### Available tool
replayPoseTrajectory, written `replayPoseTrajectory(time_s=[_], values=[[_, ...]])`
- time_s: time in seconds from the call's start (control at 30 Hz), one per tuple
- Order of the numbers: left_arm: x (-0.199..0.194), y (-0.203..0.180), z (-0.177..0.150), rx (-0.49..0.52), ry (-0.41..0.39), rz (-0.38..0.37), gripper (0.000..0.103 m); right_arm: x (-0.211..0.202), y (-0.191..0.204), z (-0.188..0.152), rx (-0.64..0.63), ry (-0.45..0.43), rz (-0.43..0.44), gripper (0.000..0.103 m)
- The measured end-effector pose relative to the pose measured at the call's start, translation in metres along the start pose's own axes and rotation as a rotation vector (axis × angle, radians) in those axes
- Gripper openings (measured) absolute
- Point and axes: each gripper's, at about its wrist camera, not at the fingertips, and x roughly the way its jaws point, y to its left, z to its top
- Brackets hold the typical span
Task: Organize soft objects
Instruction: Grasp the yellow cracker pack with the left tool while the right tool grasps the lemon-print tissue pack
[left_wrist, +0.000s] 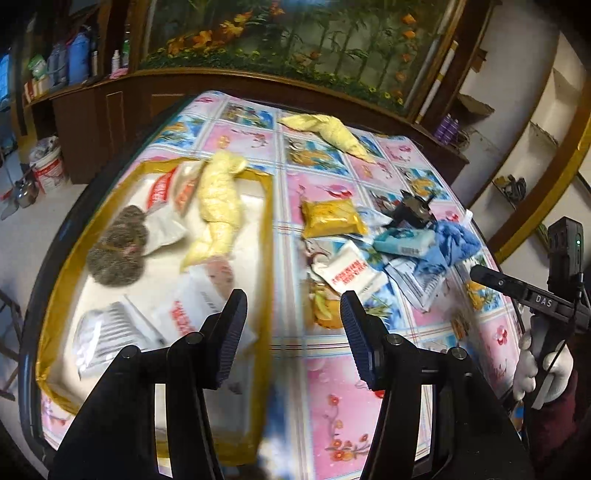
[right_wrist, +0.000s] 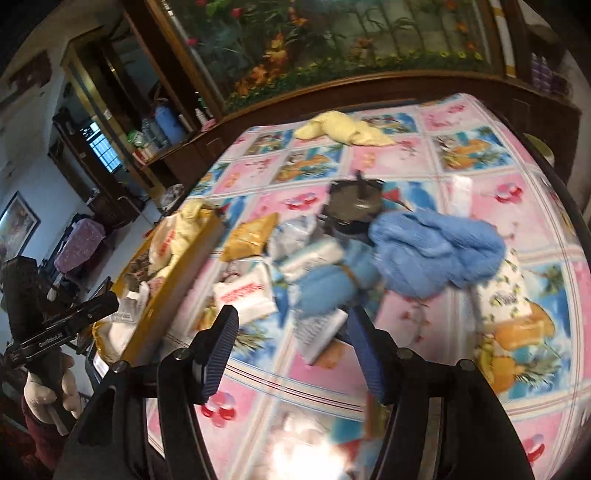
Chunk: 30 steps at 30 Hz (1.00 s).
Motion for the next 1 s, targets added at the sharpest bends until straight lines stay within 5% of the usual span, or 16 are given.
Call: replayPoseTrajectory(time_s=[0.13,0.33,0.6,0.7,0.9,1.0], values=[[0.028,-0.044,-0.004,0.099,0.057,-0.027,0.053,0.004,-0.035,-0.009,0.116,0.022,0.011,0.062],[0.037,-0.058,0.008,0.096,0.063,-0.022,0.053,0.021,-0.026,-0.003,0.150,0.027,0.069,0.062],[0.090,-0.044,0.081,-0.030,0.065,-0.054,0.053,0.016,-0.048,-0.010,0.166,-0.080,0.071,0.062],[0.131,-0.047,0.111,-0.008,0.095,0.001,0.053,0.015,-0.061,-0.013,0.198,-0.110,0.078,0.062],[0.204,-0.037,0.119,-0.043,0.264,0.068,0.053,0.010,-0.069,-0.012,0.210,-0.139,0.066,0.062],[0.197,-0.039,0.108,-0.069,0.332,-0.045,0.053,0.014,-0.069,-0.012,0.214,-0.119,0.076,0.062]])
